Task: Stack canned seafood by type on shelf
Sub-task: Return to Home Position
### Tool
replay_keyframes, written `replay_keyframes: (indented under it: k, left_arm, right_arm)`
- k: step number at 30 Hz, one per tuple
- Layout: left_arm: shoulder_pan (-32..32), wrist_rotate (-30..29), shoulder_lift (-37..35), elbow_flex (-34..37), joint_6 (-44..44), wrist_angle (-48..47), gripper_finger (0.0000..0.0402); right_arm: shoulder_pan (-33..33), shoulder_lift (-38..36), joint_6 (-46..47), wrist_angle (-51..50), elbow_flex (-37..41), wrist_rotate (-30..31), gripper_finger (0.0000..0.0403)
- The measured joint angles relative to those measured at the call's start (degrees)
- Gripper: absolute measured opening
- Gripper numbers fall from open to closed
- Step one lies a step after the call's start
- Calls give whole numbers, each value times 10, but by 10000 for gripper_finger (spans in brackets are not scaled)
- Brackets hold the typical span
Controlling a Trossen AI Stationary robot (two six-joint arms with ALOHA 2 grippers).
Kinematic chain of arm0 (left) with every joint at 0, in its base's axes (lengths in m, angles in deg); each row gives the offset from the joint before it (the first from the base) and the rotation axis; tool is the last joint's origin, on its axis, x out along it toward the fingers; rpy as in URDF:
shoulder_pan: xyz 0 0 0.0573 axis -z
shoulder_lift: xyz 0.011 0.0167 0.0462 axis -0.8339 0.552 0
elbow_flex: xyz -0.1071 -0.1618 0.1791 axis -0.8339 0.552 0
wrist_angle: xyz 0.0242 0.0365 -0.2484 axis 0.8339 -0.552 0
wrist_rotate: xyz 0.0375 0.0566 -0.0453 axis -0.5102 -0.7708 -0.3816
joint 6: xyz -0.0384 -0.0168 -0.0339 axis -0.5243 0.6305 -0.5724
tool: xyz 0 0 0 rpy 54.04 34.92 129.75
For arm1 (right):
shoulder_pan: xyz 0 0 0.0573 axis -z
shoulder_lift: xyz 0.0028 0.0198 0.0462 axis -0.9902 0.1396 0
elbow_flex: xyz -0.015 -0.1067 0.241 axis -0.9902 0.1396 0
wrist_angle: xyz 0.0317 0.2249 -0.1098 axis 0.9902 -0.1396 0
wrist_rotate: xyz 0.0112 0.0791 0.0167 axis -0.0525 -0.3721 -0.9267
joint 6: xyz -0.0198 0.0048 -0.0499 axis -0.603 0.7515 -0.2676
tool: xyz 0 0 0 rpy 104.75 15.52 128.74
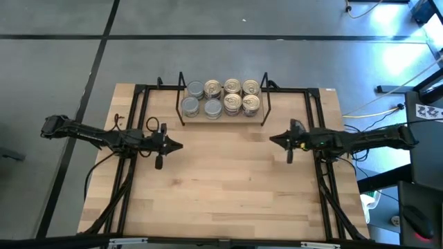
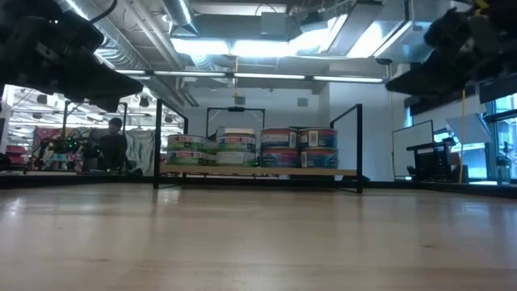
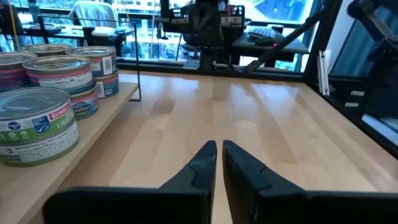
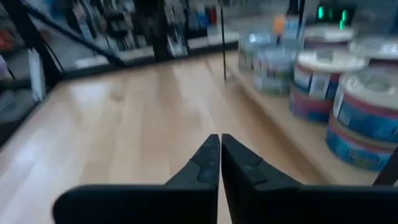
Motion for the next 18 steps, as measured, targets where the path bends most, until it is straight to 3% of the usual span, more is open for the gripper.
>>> replay_keyframes:
  k: [11,18]
  left_arm:
    - [1,0,-6,0,-2,-5,19]
    - [5,0,-31,0,-5,-7,15]
  right_arm:
    - [0,-222,-16,-9,101,-14,16]
    - [0,-264,-44,-15,109,10,16]
